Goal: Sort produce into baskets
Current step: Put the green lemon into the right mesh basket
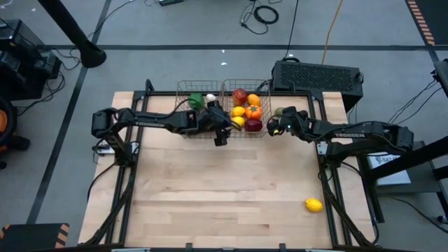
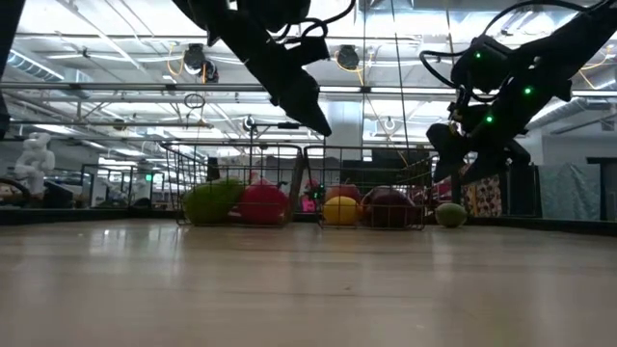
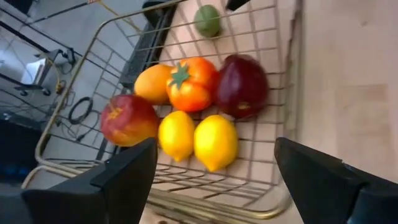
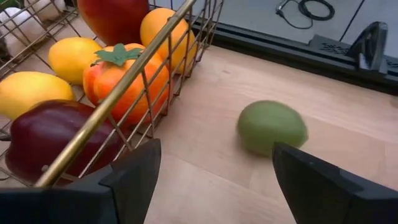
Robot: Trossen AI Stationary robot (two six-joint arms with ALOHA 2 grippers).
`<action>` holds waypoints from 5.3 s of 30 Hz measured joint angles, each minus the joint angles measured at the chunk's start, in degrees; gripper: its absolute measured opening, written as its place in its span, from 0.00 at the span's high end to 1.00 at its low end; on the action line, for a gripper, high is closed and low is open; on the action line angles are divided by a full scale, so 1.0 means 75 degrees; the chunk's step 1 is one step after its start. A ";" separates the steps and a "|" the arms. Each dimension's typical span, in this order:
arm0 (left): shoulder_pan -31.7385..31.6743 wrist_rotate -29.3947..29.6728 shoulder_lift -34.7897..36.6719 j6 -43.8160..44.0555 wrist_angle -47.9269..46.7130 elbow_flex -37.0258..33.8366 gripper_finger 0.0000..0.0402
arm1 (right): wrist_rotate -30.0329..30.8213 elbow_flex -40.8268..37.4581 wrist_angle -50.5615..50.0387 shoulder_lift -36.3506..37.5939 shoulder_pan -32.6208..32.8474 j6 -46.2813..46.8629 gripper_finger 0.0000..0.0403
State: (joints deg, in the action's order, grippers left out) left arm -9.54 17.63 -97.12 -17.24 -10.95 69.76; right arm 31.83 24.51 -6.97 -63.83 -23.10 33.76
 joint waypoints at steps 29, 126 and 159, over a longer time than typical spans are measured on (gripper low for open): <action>-0.1633 -0.1362 -0.0527 -0.0957 0.0492 0.0003 0.18 | -0.0200 0.0079 -0.0966 0.0218 -0.1186 -0.0650 0.26; -0.0850 -0.1194 0.1257 -0.0759 -0.1980 0.0017 0.18 | -0.1673 0.0102 0.1094 -0.2156 -0.1692 -0.0535 0.32; 0.1153 0.0420 -0.0110 -0.2197 -0.1337 0.0003 0.44 | -0.1862 0.0082 -0.1161 0.3213 0.3187 0.1420 0.32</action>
State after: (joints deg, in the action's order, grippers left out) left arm -0.89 20.78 -97.95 -33.72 -20.98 69.78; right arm 17.86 25.12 -15.68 -39.73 0.81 44.41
